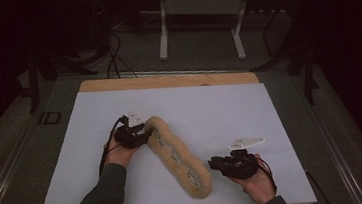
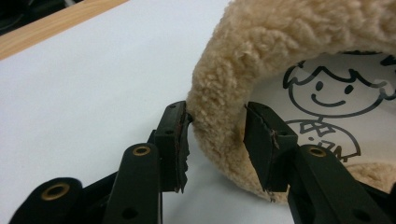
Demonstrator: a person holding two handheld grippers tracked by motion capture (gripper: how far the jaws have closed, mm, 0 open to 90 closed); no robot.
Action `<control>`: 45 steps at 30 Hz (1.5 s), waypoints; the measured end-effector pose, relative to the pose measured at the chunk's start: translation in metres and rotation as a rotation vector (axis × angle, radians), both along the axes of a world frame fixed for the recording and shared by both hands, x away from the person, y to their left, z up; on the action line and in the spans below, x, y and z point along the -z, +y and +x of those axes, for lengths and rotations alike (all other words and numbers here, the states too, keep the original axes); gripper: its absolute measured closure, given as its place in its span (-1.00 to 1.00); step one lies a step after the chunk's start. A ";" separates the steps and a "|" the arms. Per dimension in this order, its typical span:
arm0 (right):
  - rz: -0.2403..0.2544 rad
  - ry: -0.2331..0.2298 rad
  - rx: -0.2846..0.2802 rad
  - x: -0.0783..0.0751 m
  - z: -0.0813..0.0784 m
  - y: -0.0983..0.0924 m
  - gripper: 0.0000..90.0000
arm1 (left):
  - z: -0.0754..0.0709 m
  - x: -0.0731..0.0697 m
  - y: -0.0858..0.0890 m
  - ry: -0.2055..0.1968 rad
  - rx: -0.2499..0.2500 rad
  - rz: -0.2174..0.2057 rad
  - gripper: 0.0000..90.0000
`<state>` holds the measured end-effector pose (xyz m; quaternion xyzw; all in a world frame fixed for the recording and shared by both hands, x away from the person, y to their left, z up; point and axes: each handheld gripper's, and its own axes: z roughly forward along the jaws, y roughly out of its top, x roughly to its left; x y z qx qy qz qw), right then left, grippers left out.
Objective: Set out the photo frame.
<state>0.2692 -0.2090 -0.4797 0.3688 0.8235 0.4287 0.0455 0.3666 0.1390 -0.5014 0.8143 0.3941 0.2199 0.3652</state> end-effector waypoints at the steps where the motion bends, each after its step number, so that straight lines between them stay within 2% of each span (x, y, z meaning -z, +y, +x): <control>1: 0.002 -0.001 -0.001 -0.001 -0.001 0.000 0.66 | 0.001 0.000 0.000 0.000 0.002 -0.003 0.33; 7: 0.003 -0.003 0.000 -0.002 -0.001 -0.002 0.65 | 0.004 0.000 -0.003 0.002 0.001 0.020 0.36; 12: 0.007 -0.002 0.001 -0.004 -0.002 -0.002 0.60 | 0.004 -0.001 -0.005 0.019 -0.004 0.020 0.53; 16: 0.016 -0.013 0.009 -0.009 -0.003 -0.002 0.55 | 0.004 -0.002 -0.005 0.034 -0.021 0.007 0.59; 26: 0.051 -0.032 -0.002 -0.022 -0.009 -0.001 0.33 | 0.003 -0.003 -0.007 0.041 -0.047 0.003 0.61; 32: 0.092 -0.040 0.010 -0.029 -0.012 0.001 0.21 | 0.002 -0.003 -0.008 0.040 -0.053 0.007 0.61; 38: 0.126 -0.035 -0.020 -0.036 -0.017 0.006 0.02 | 0.002 -0.003 -0.008 0.040 -0.059 0.008 0.61; 41: 0.113 -0.023 -0.062 -0.036 -0.020 0.015 -0.12 | 0.002 -0.003 -0.009 0.041 -0.063 0.009 0.61; 44: 0.099 -0.011 -0.076 -0.033 -0.020 0.020 -0.18 | 0.002 -0.003 -0.009 0.041 -0.064 0.009 0.61; 45: 0.081 0.001 -0.091 -0.029 -0.021 0.025 -0.22 | 0.002 -0.003 -0.009 0.042 -0.064 0.010 0.61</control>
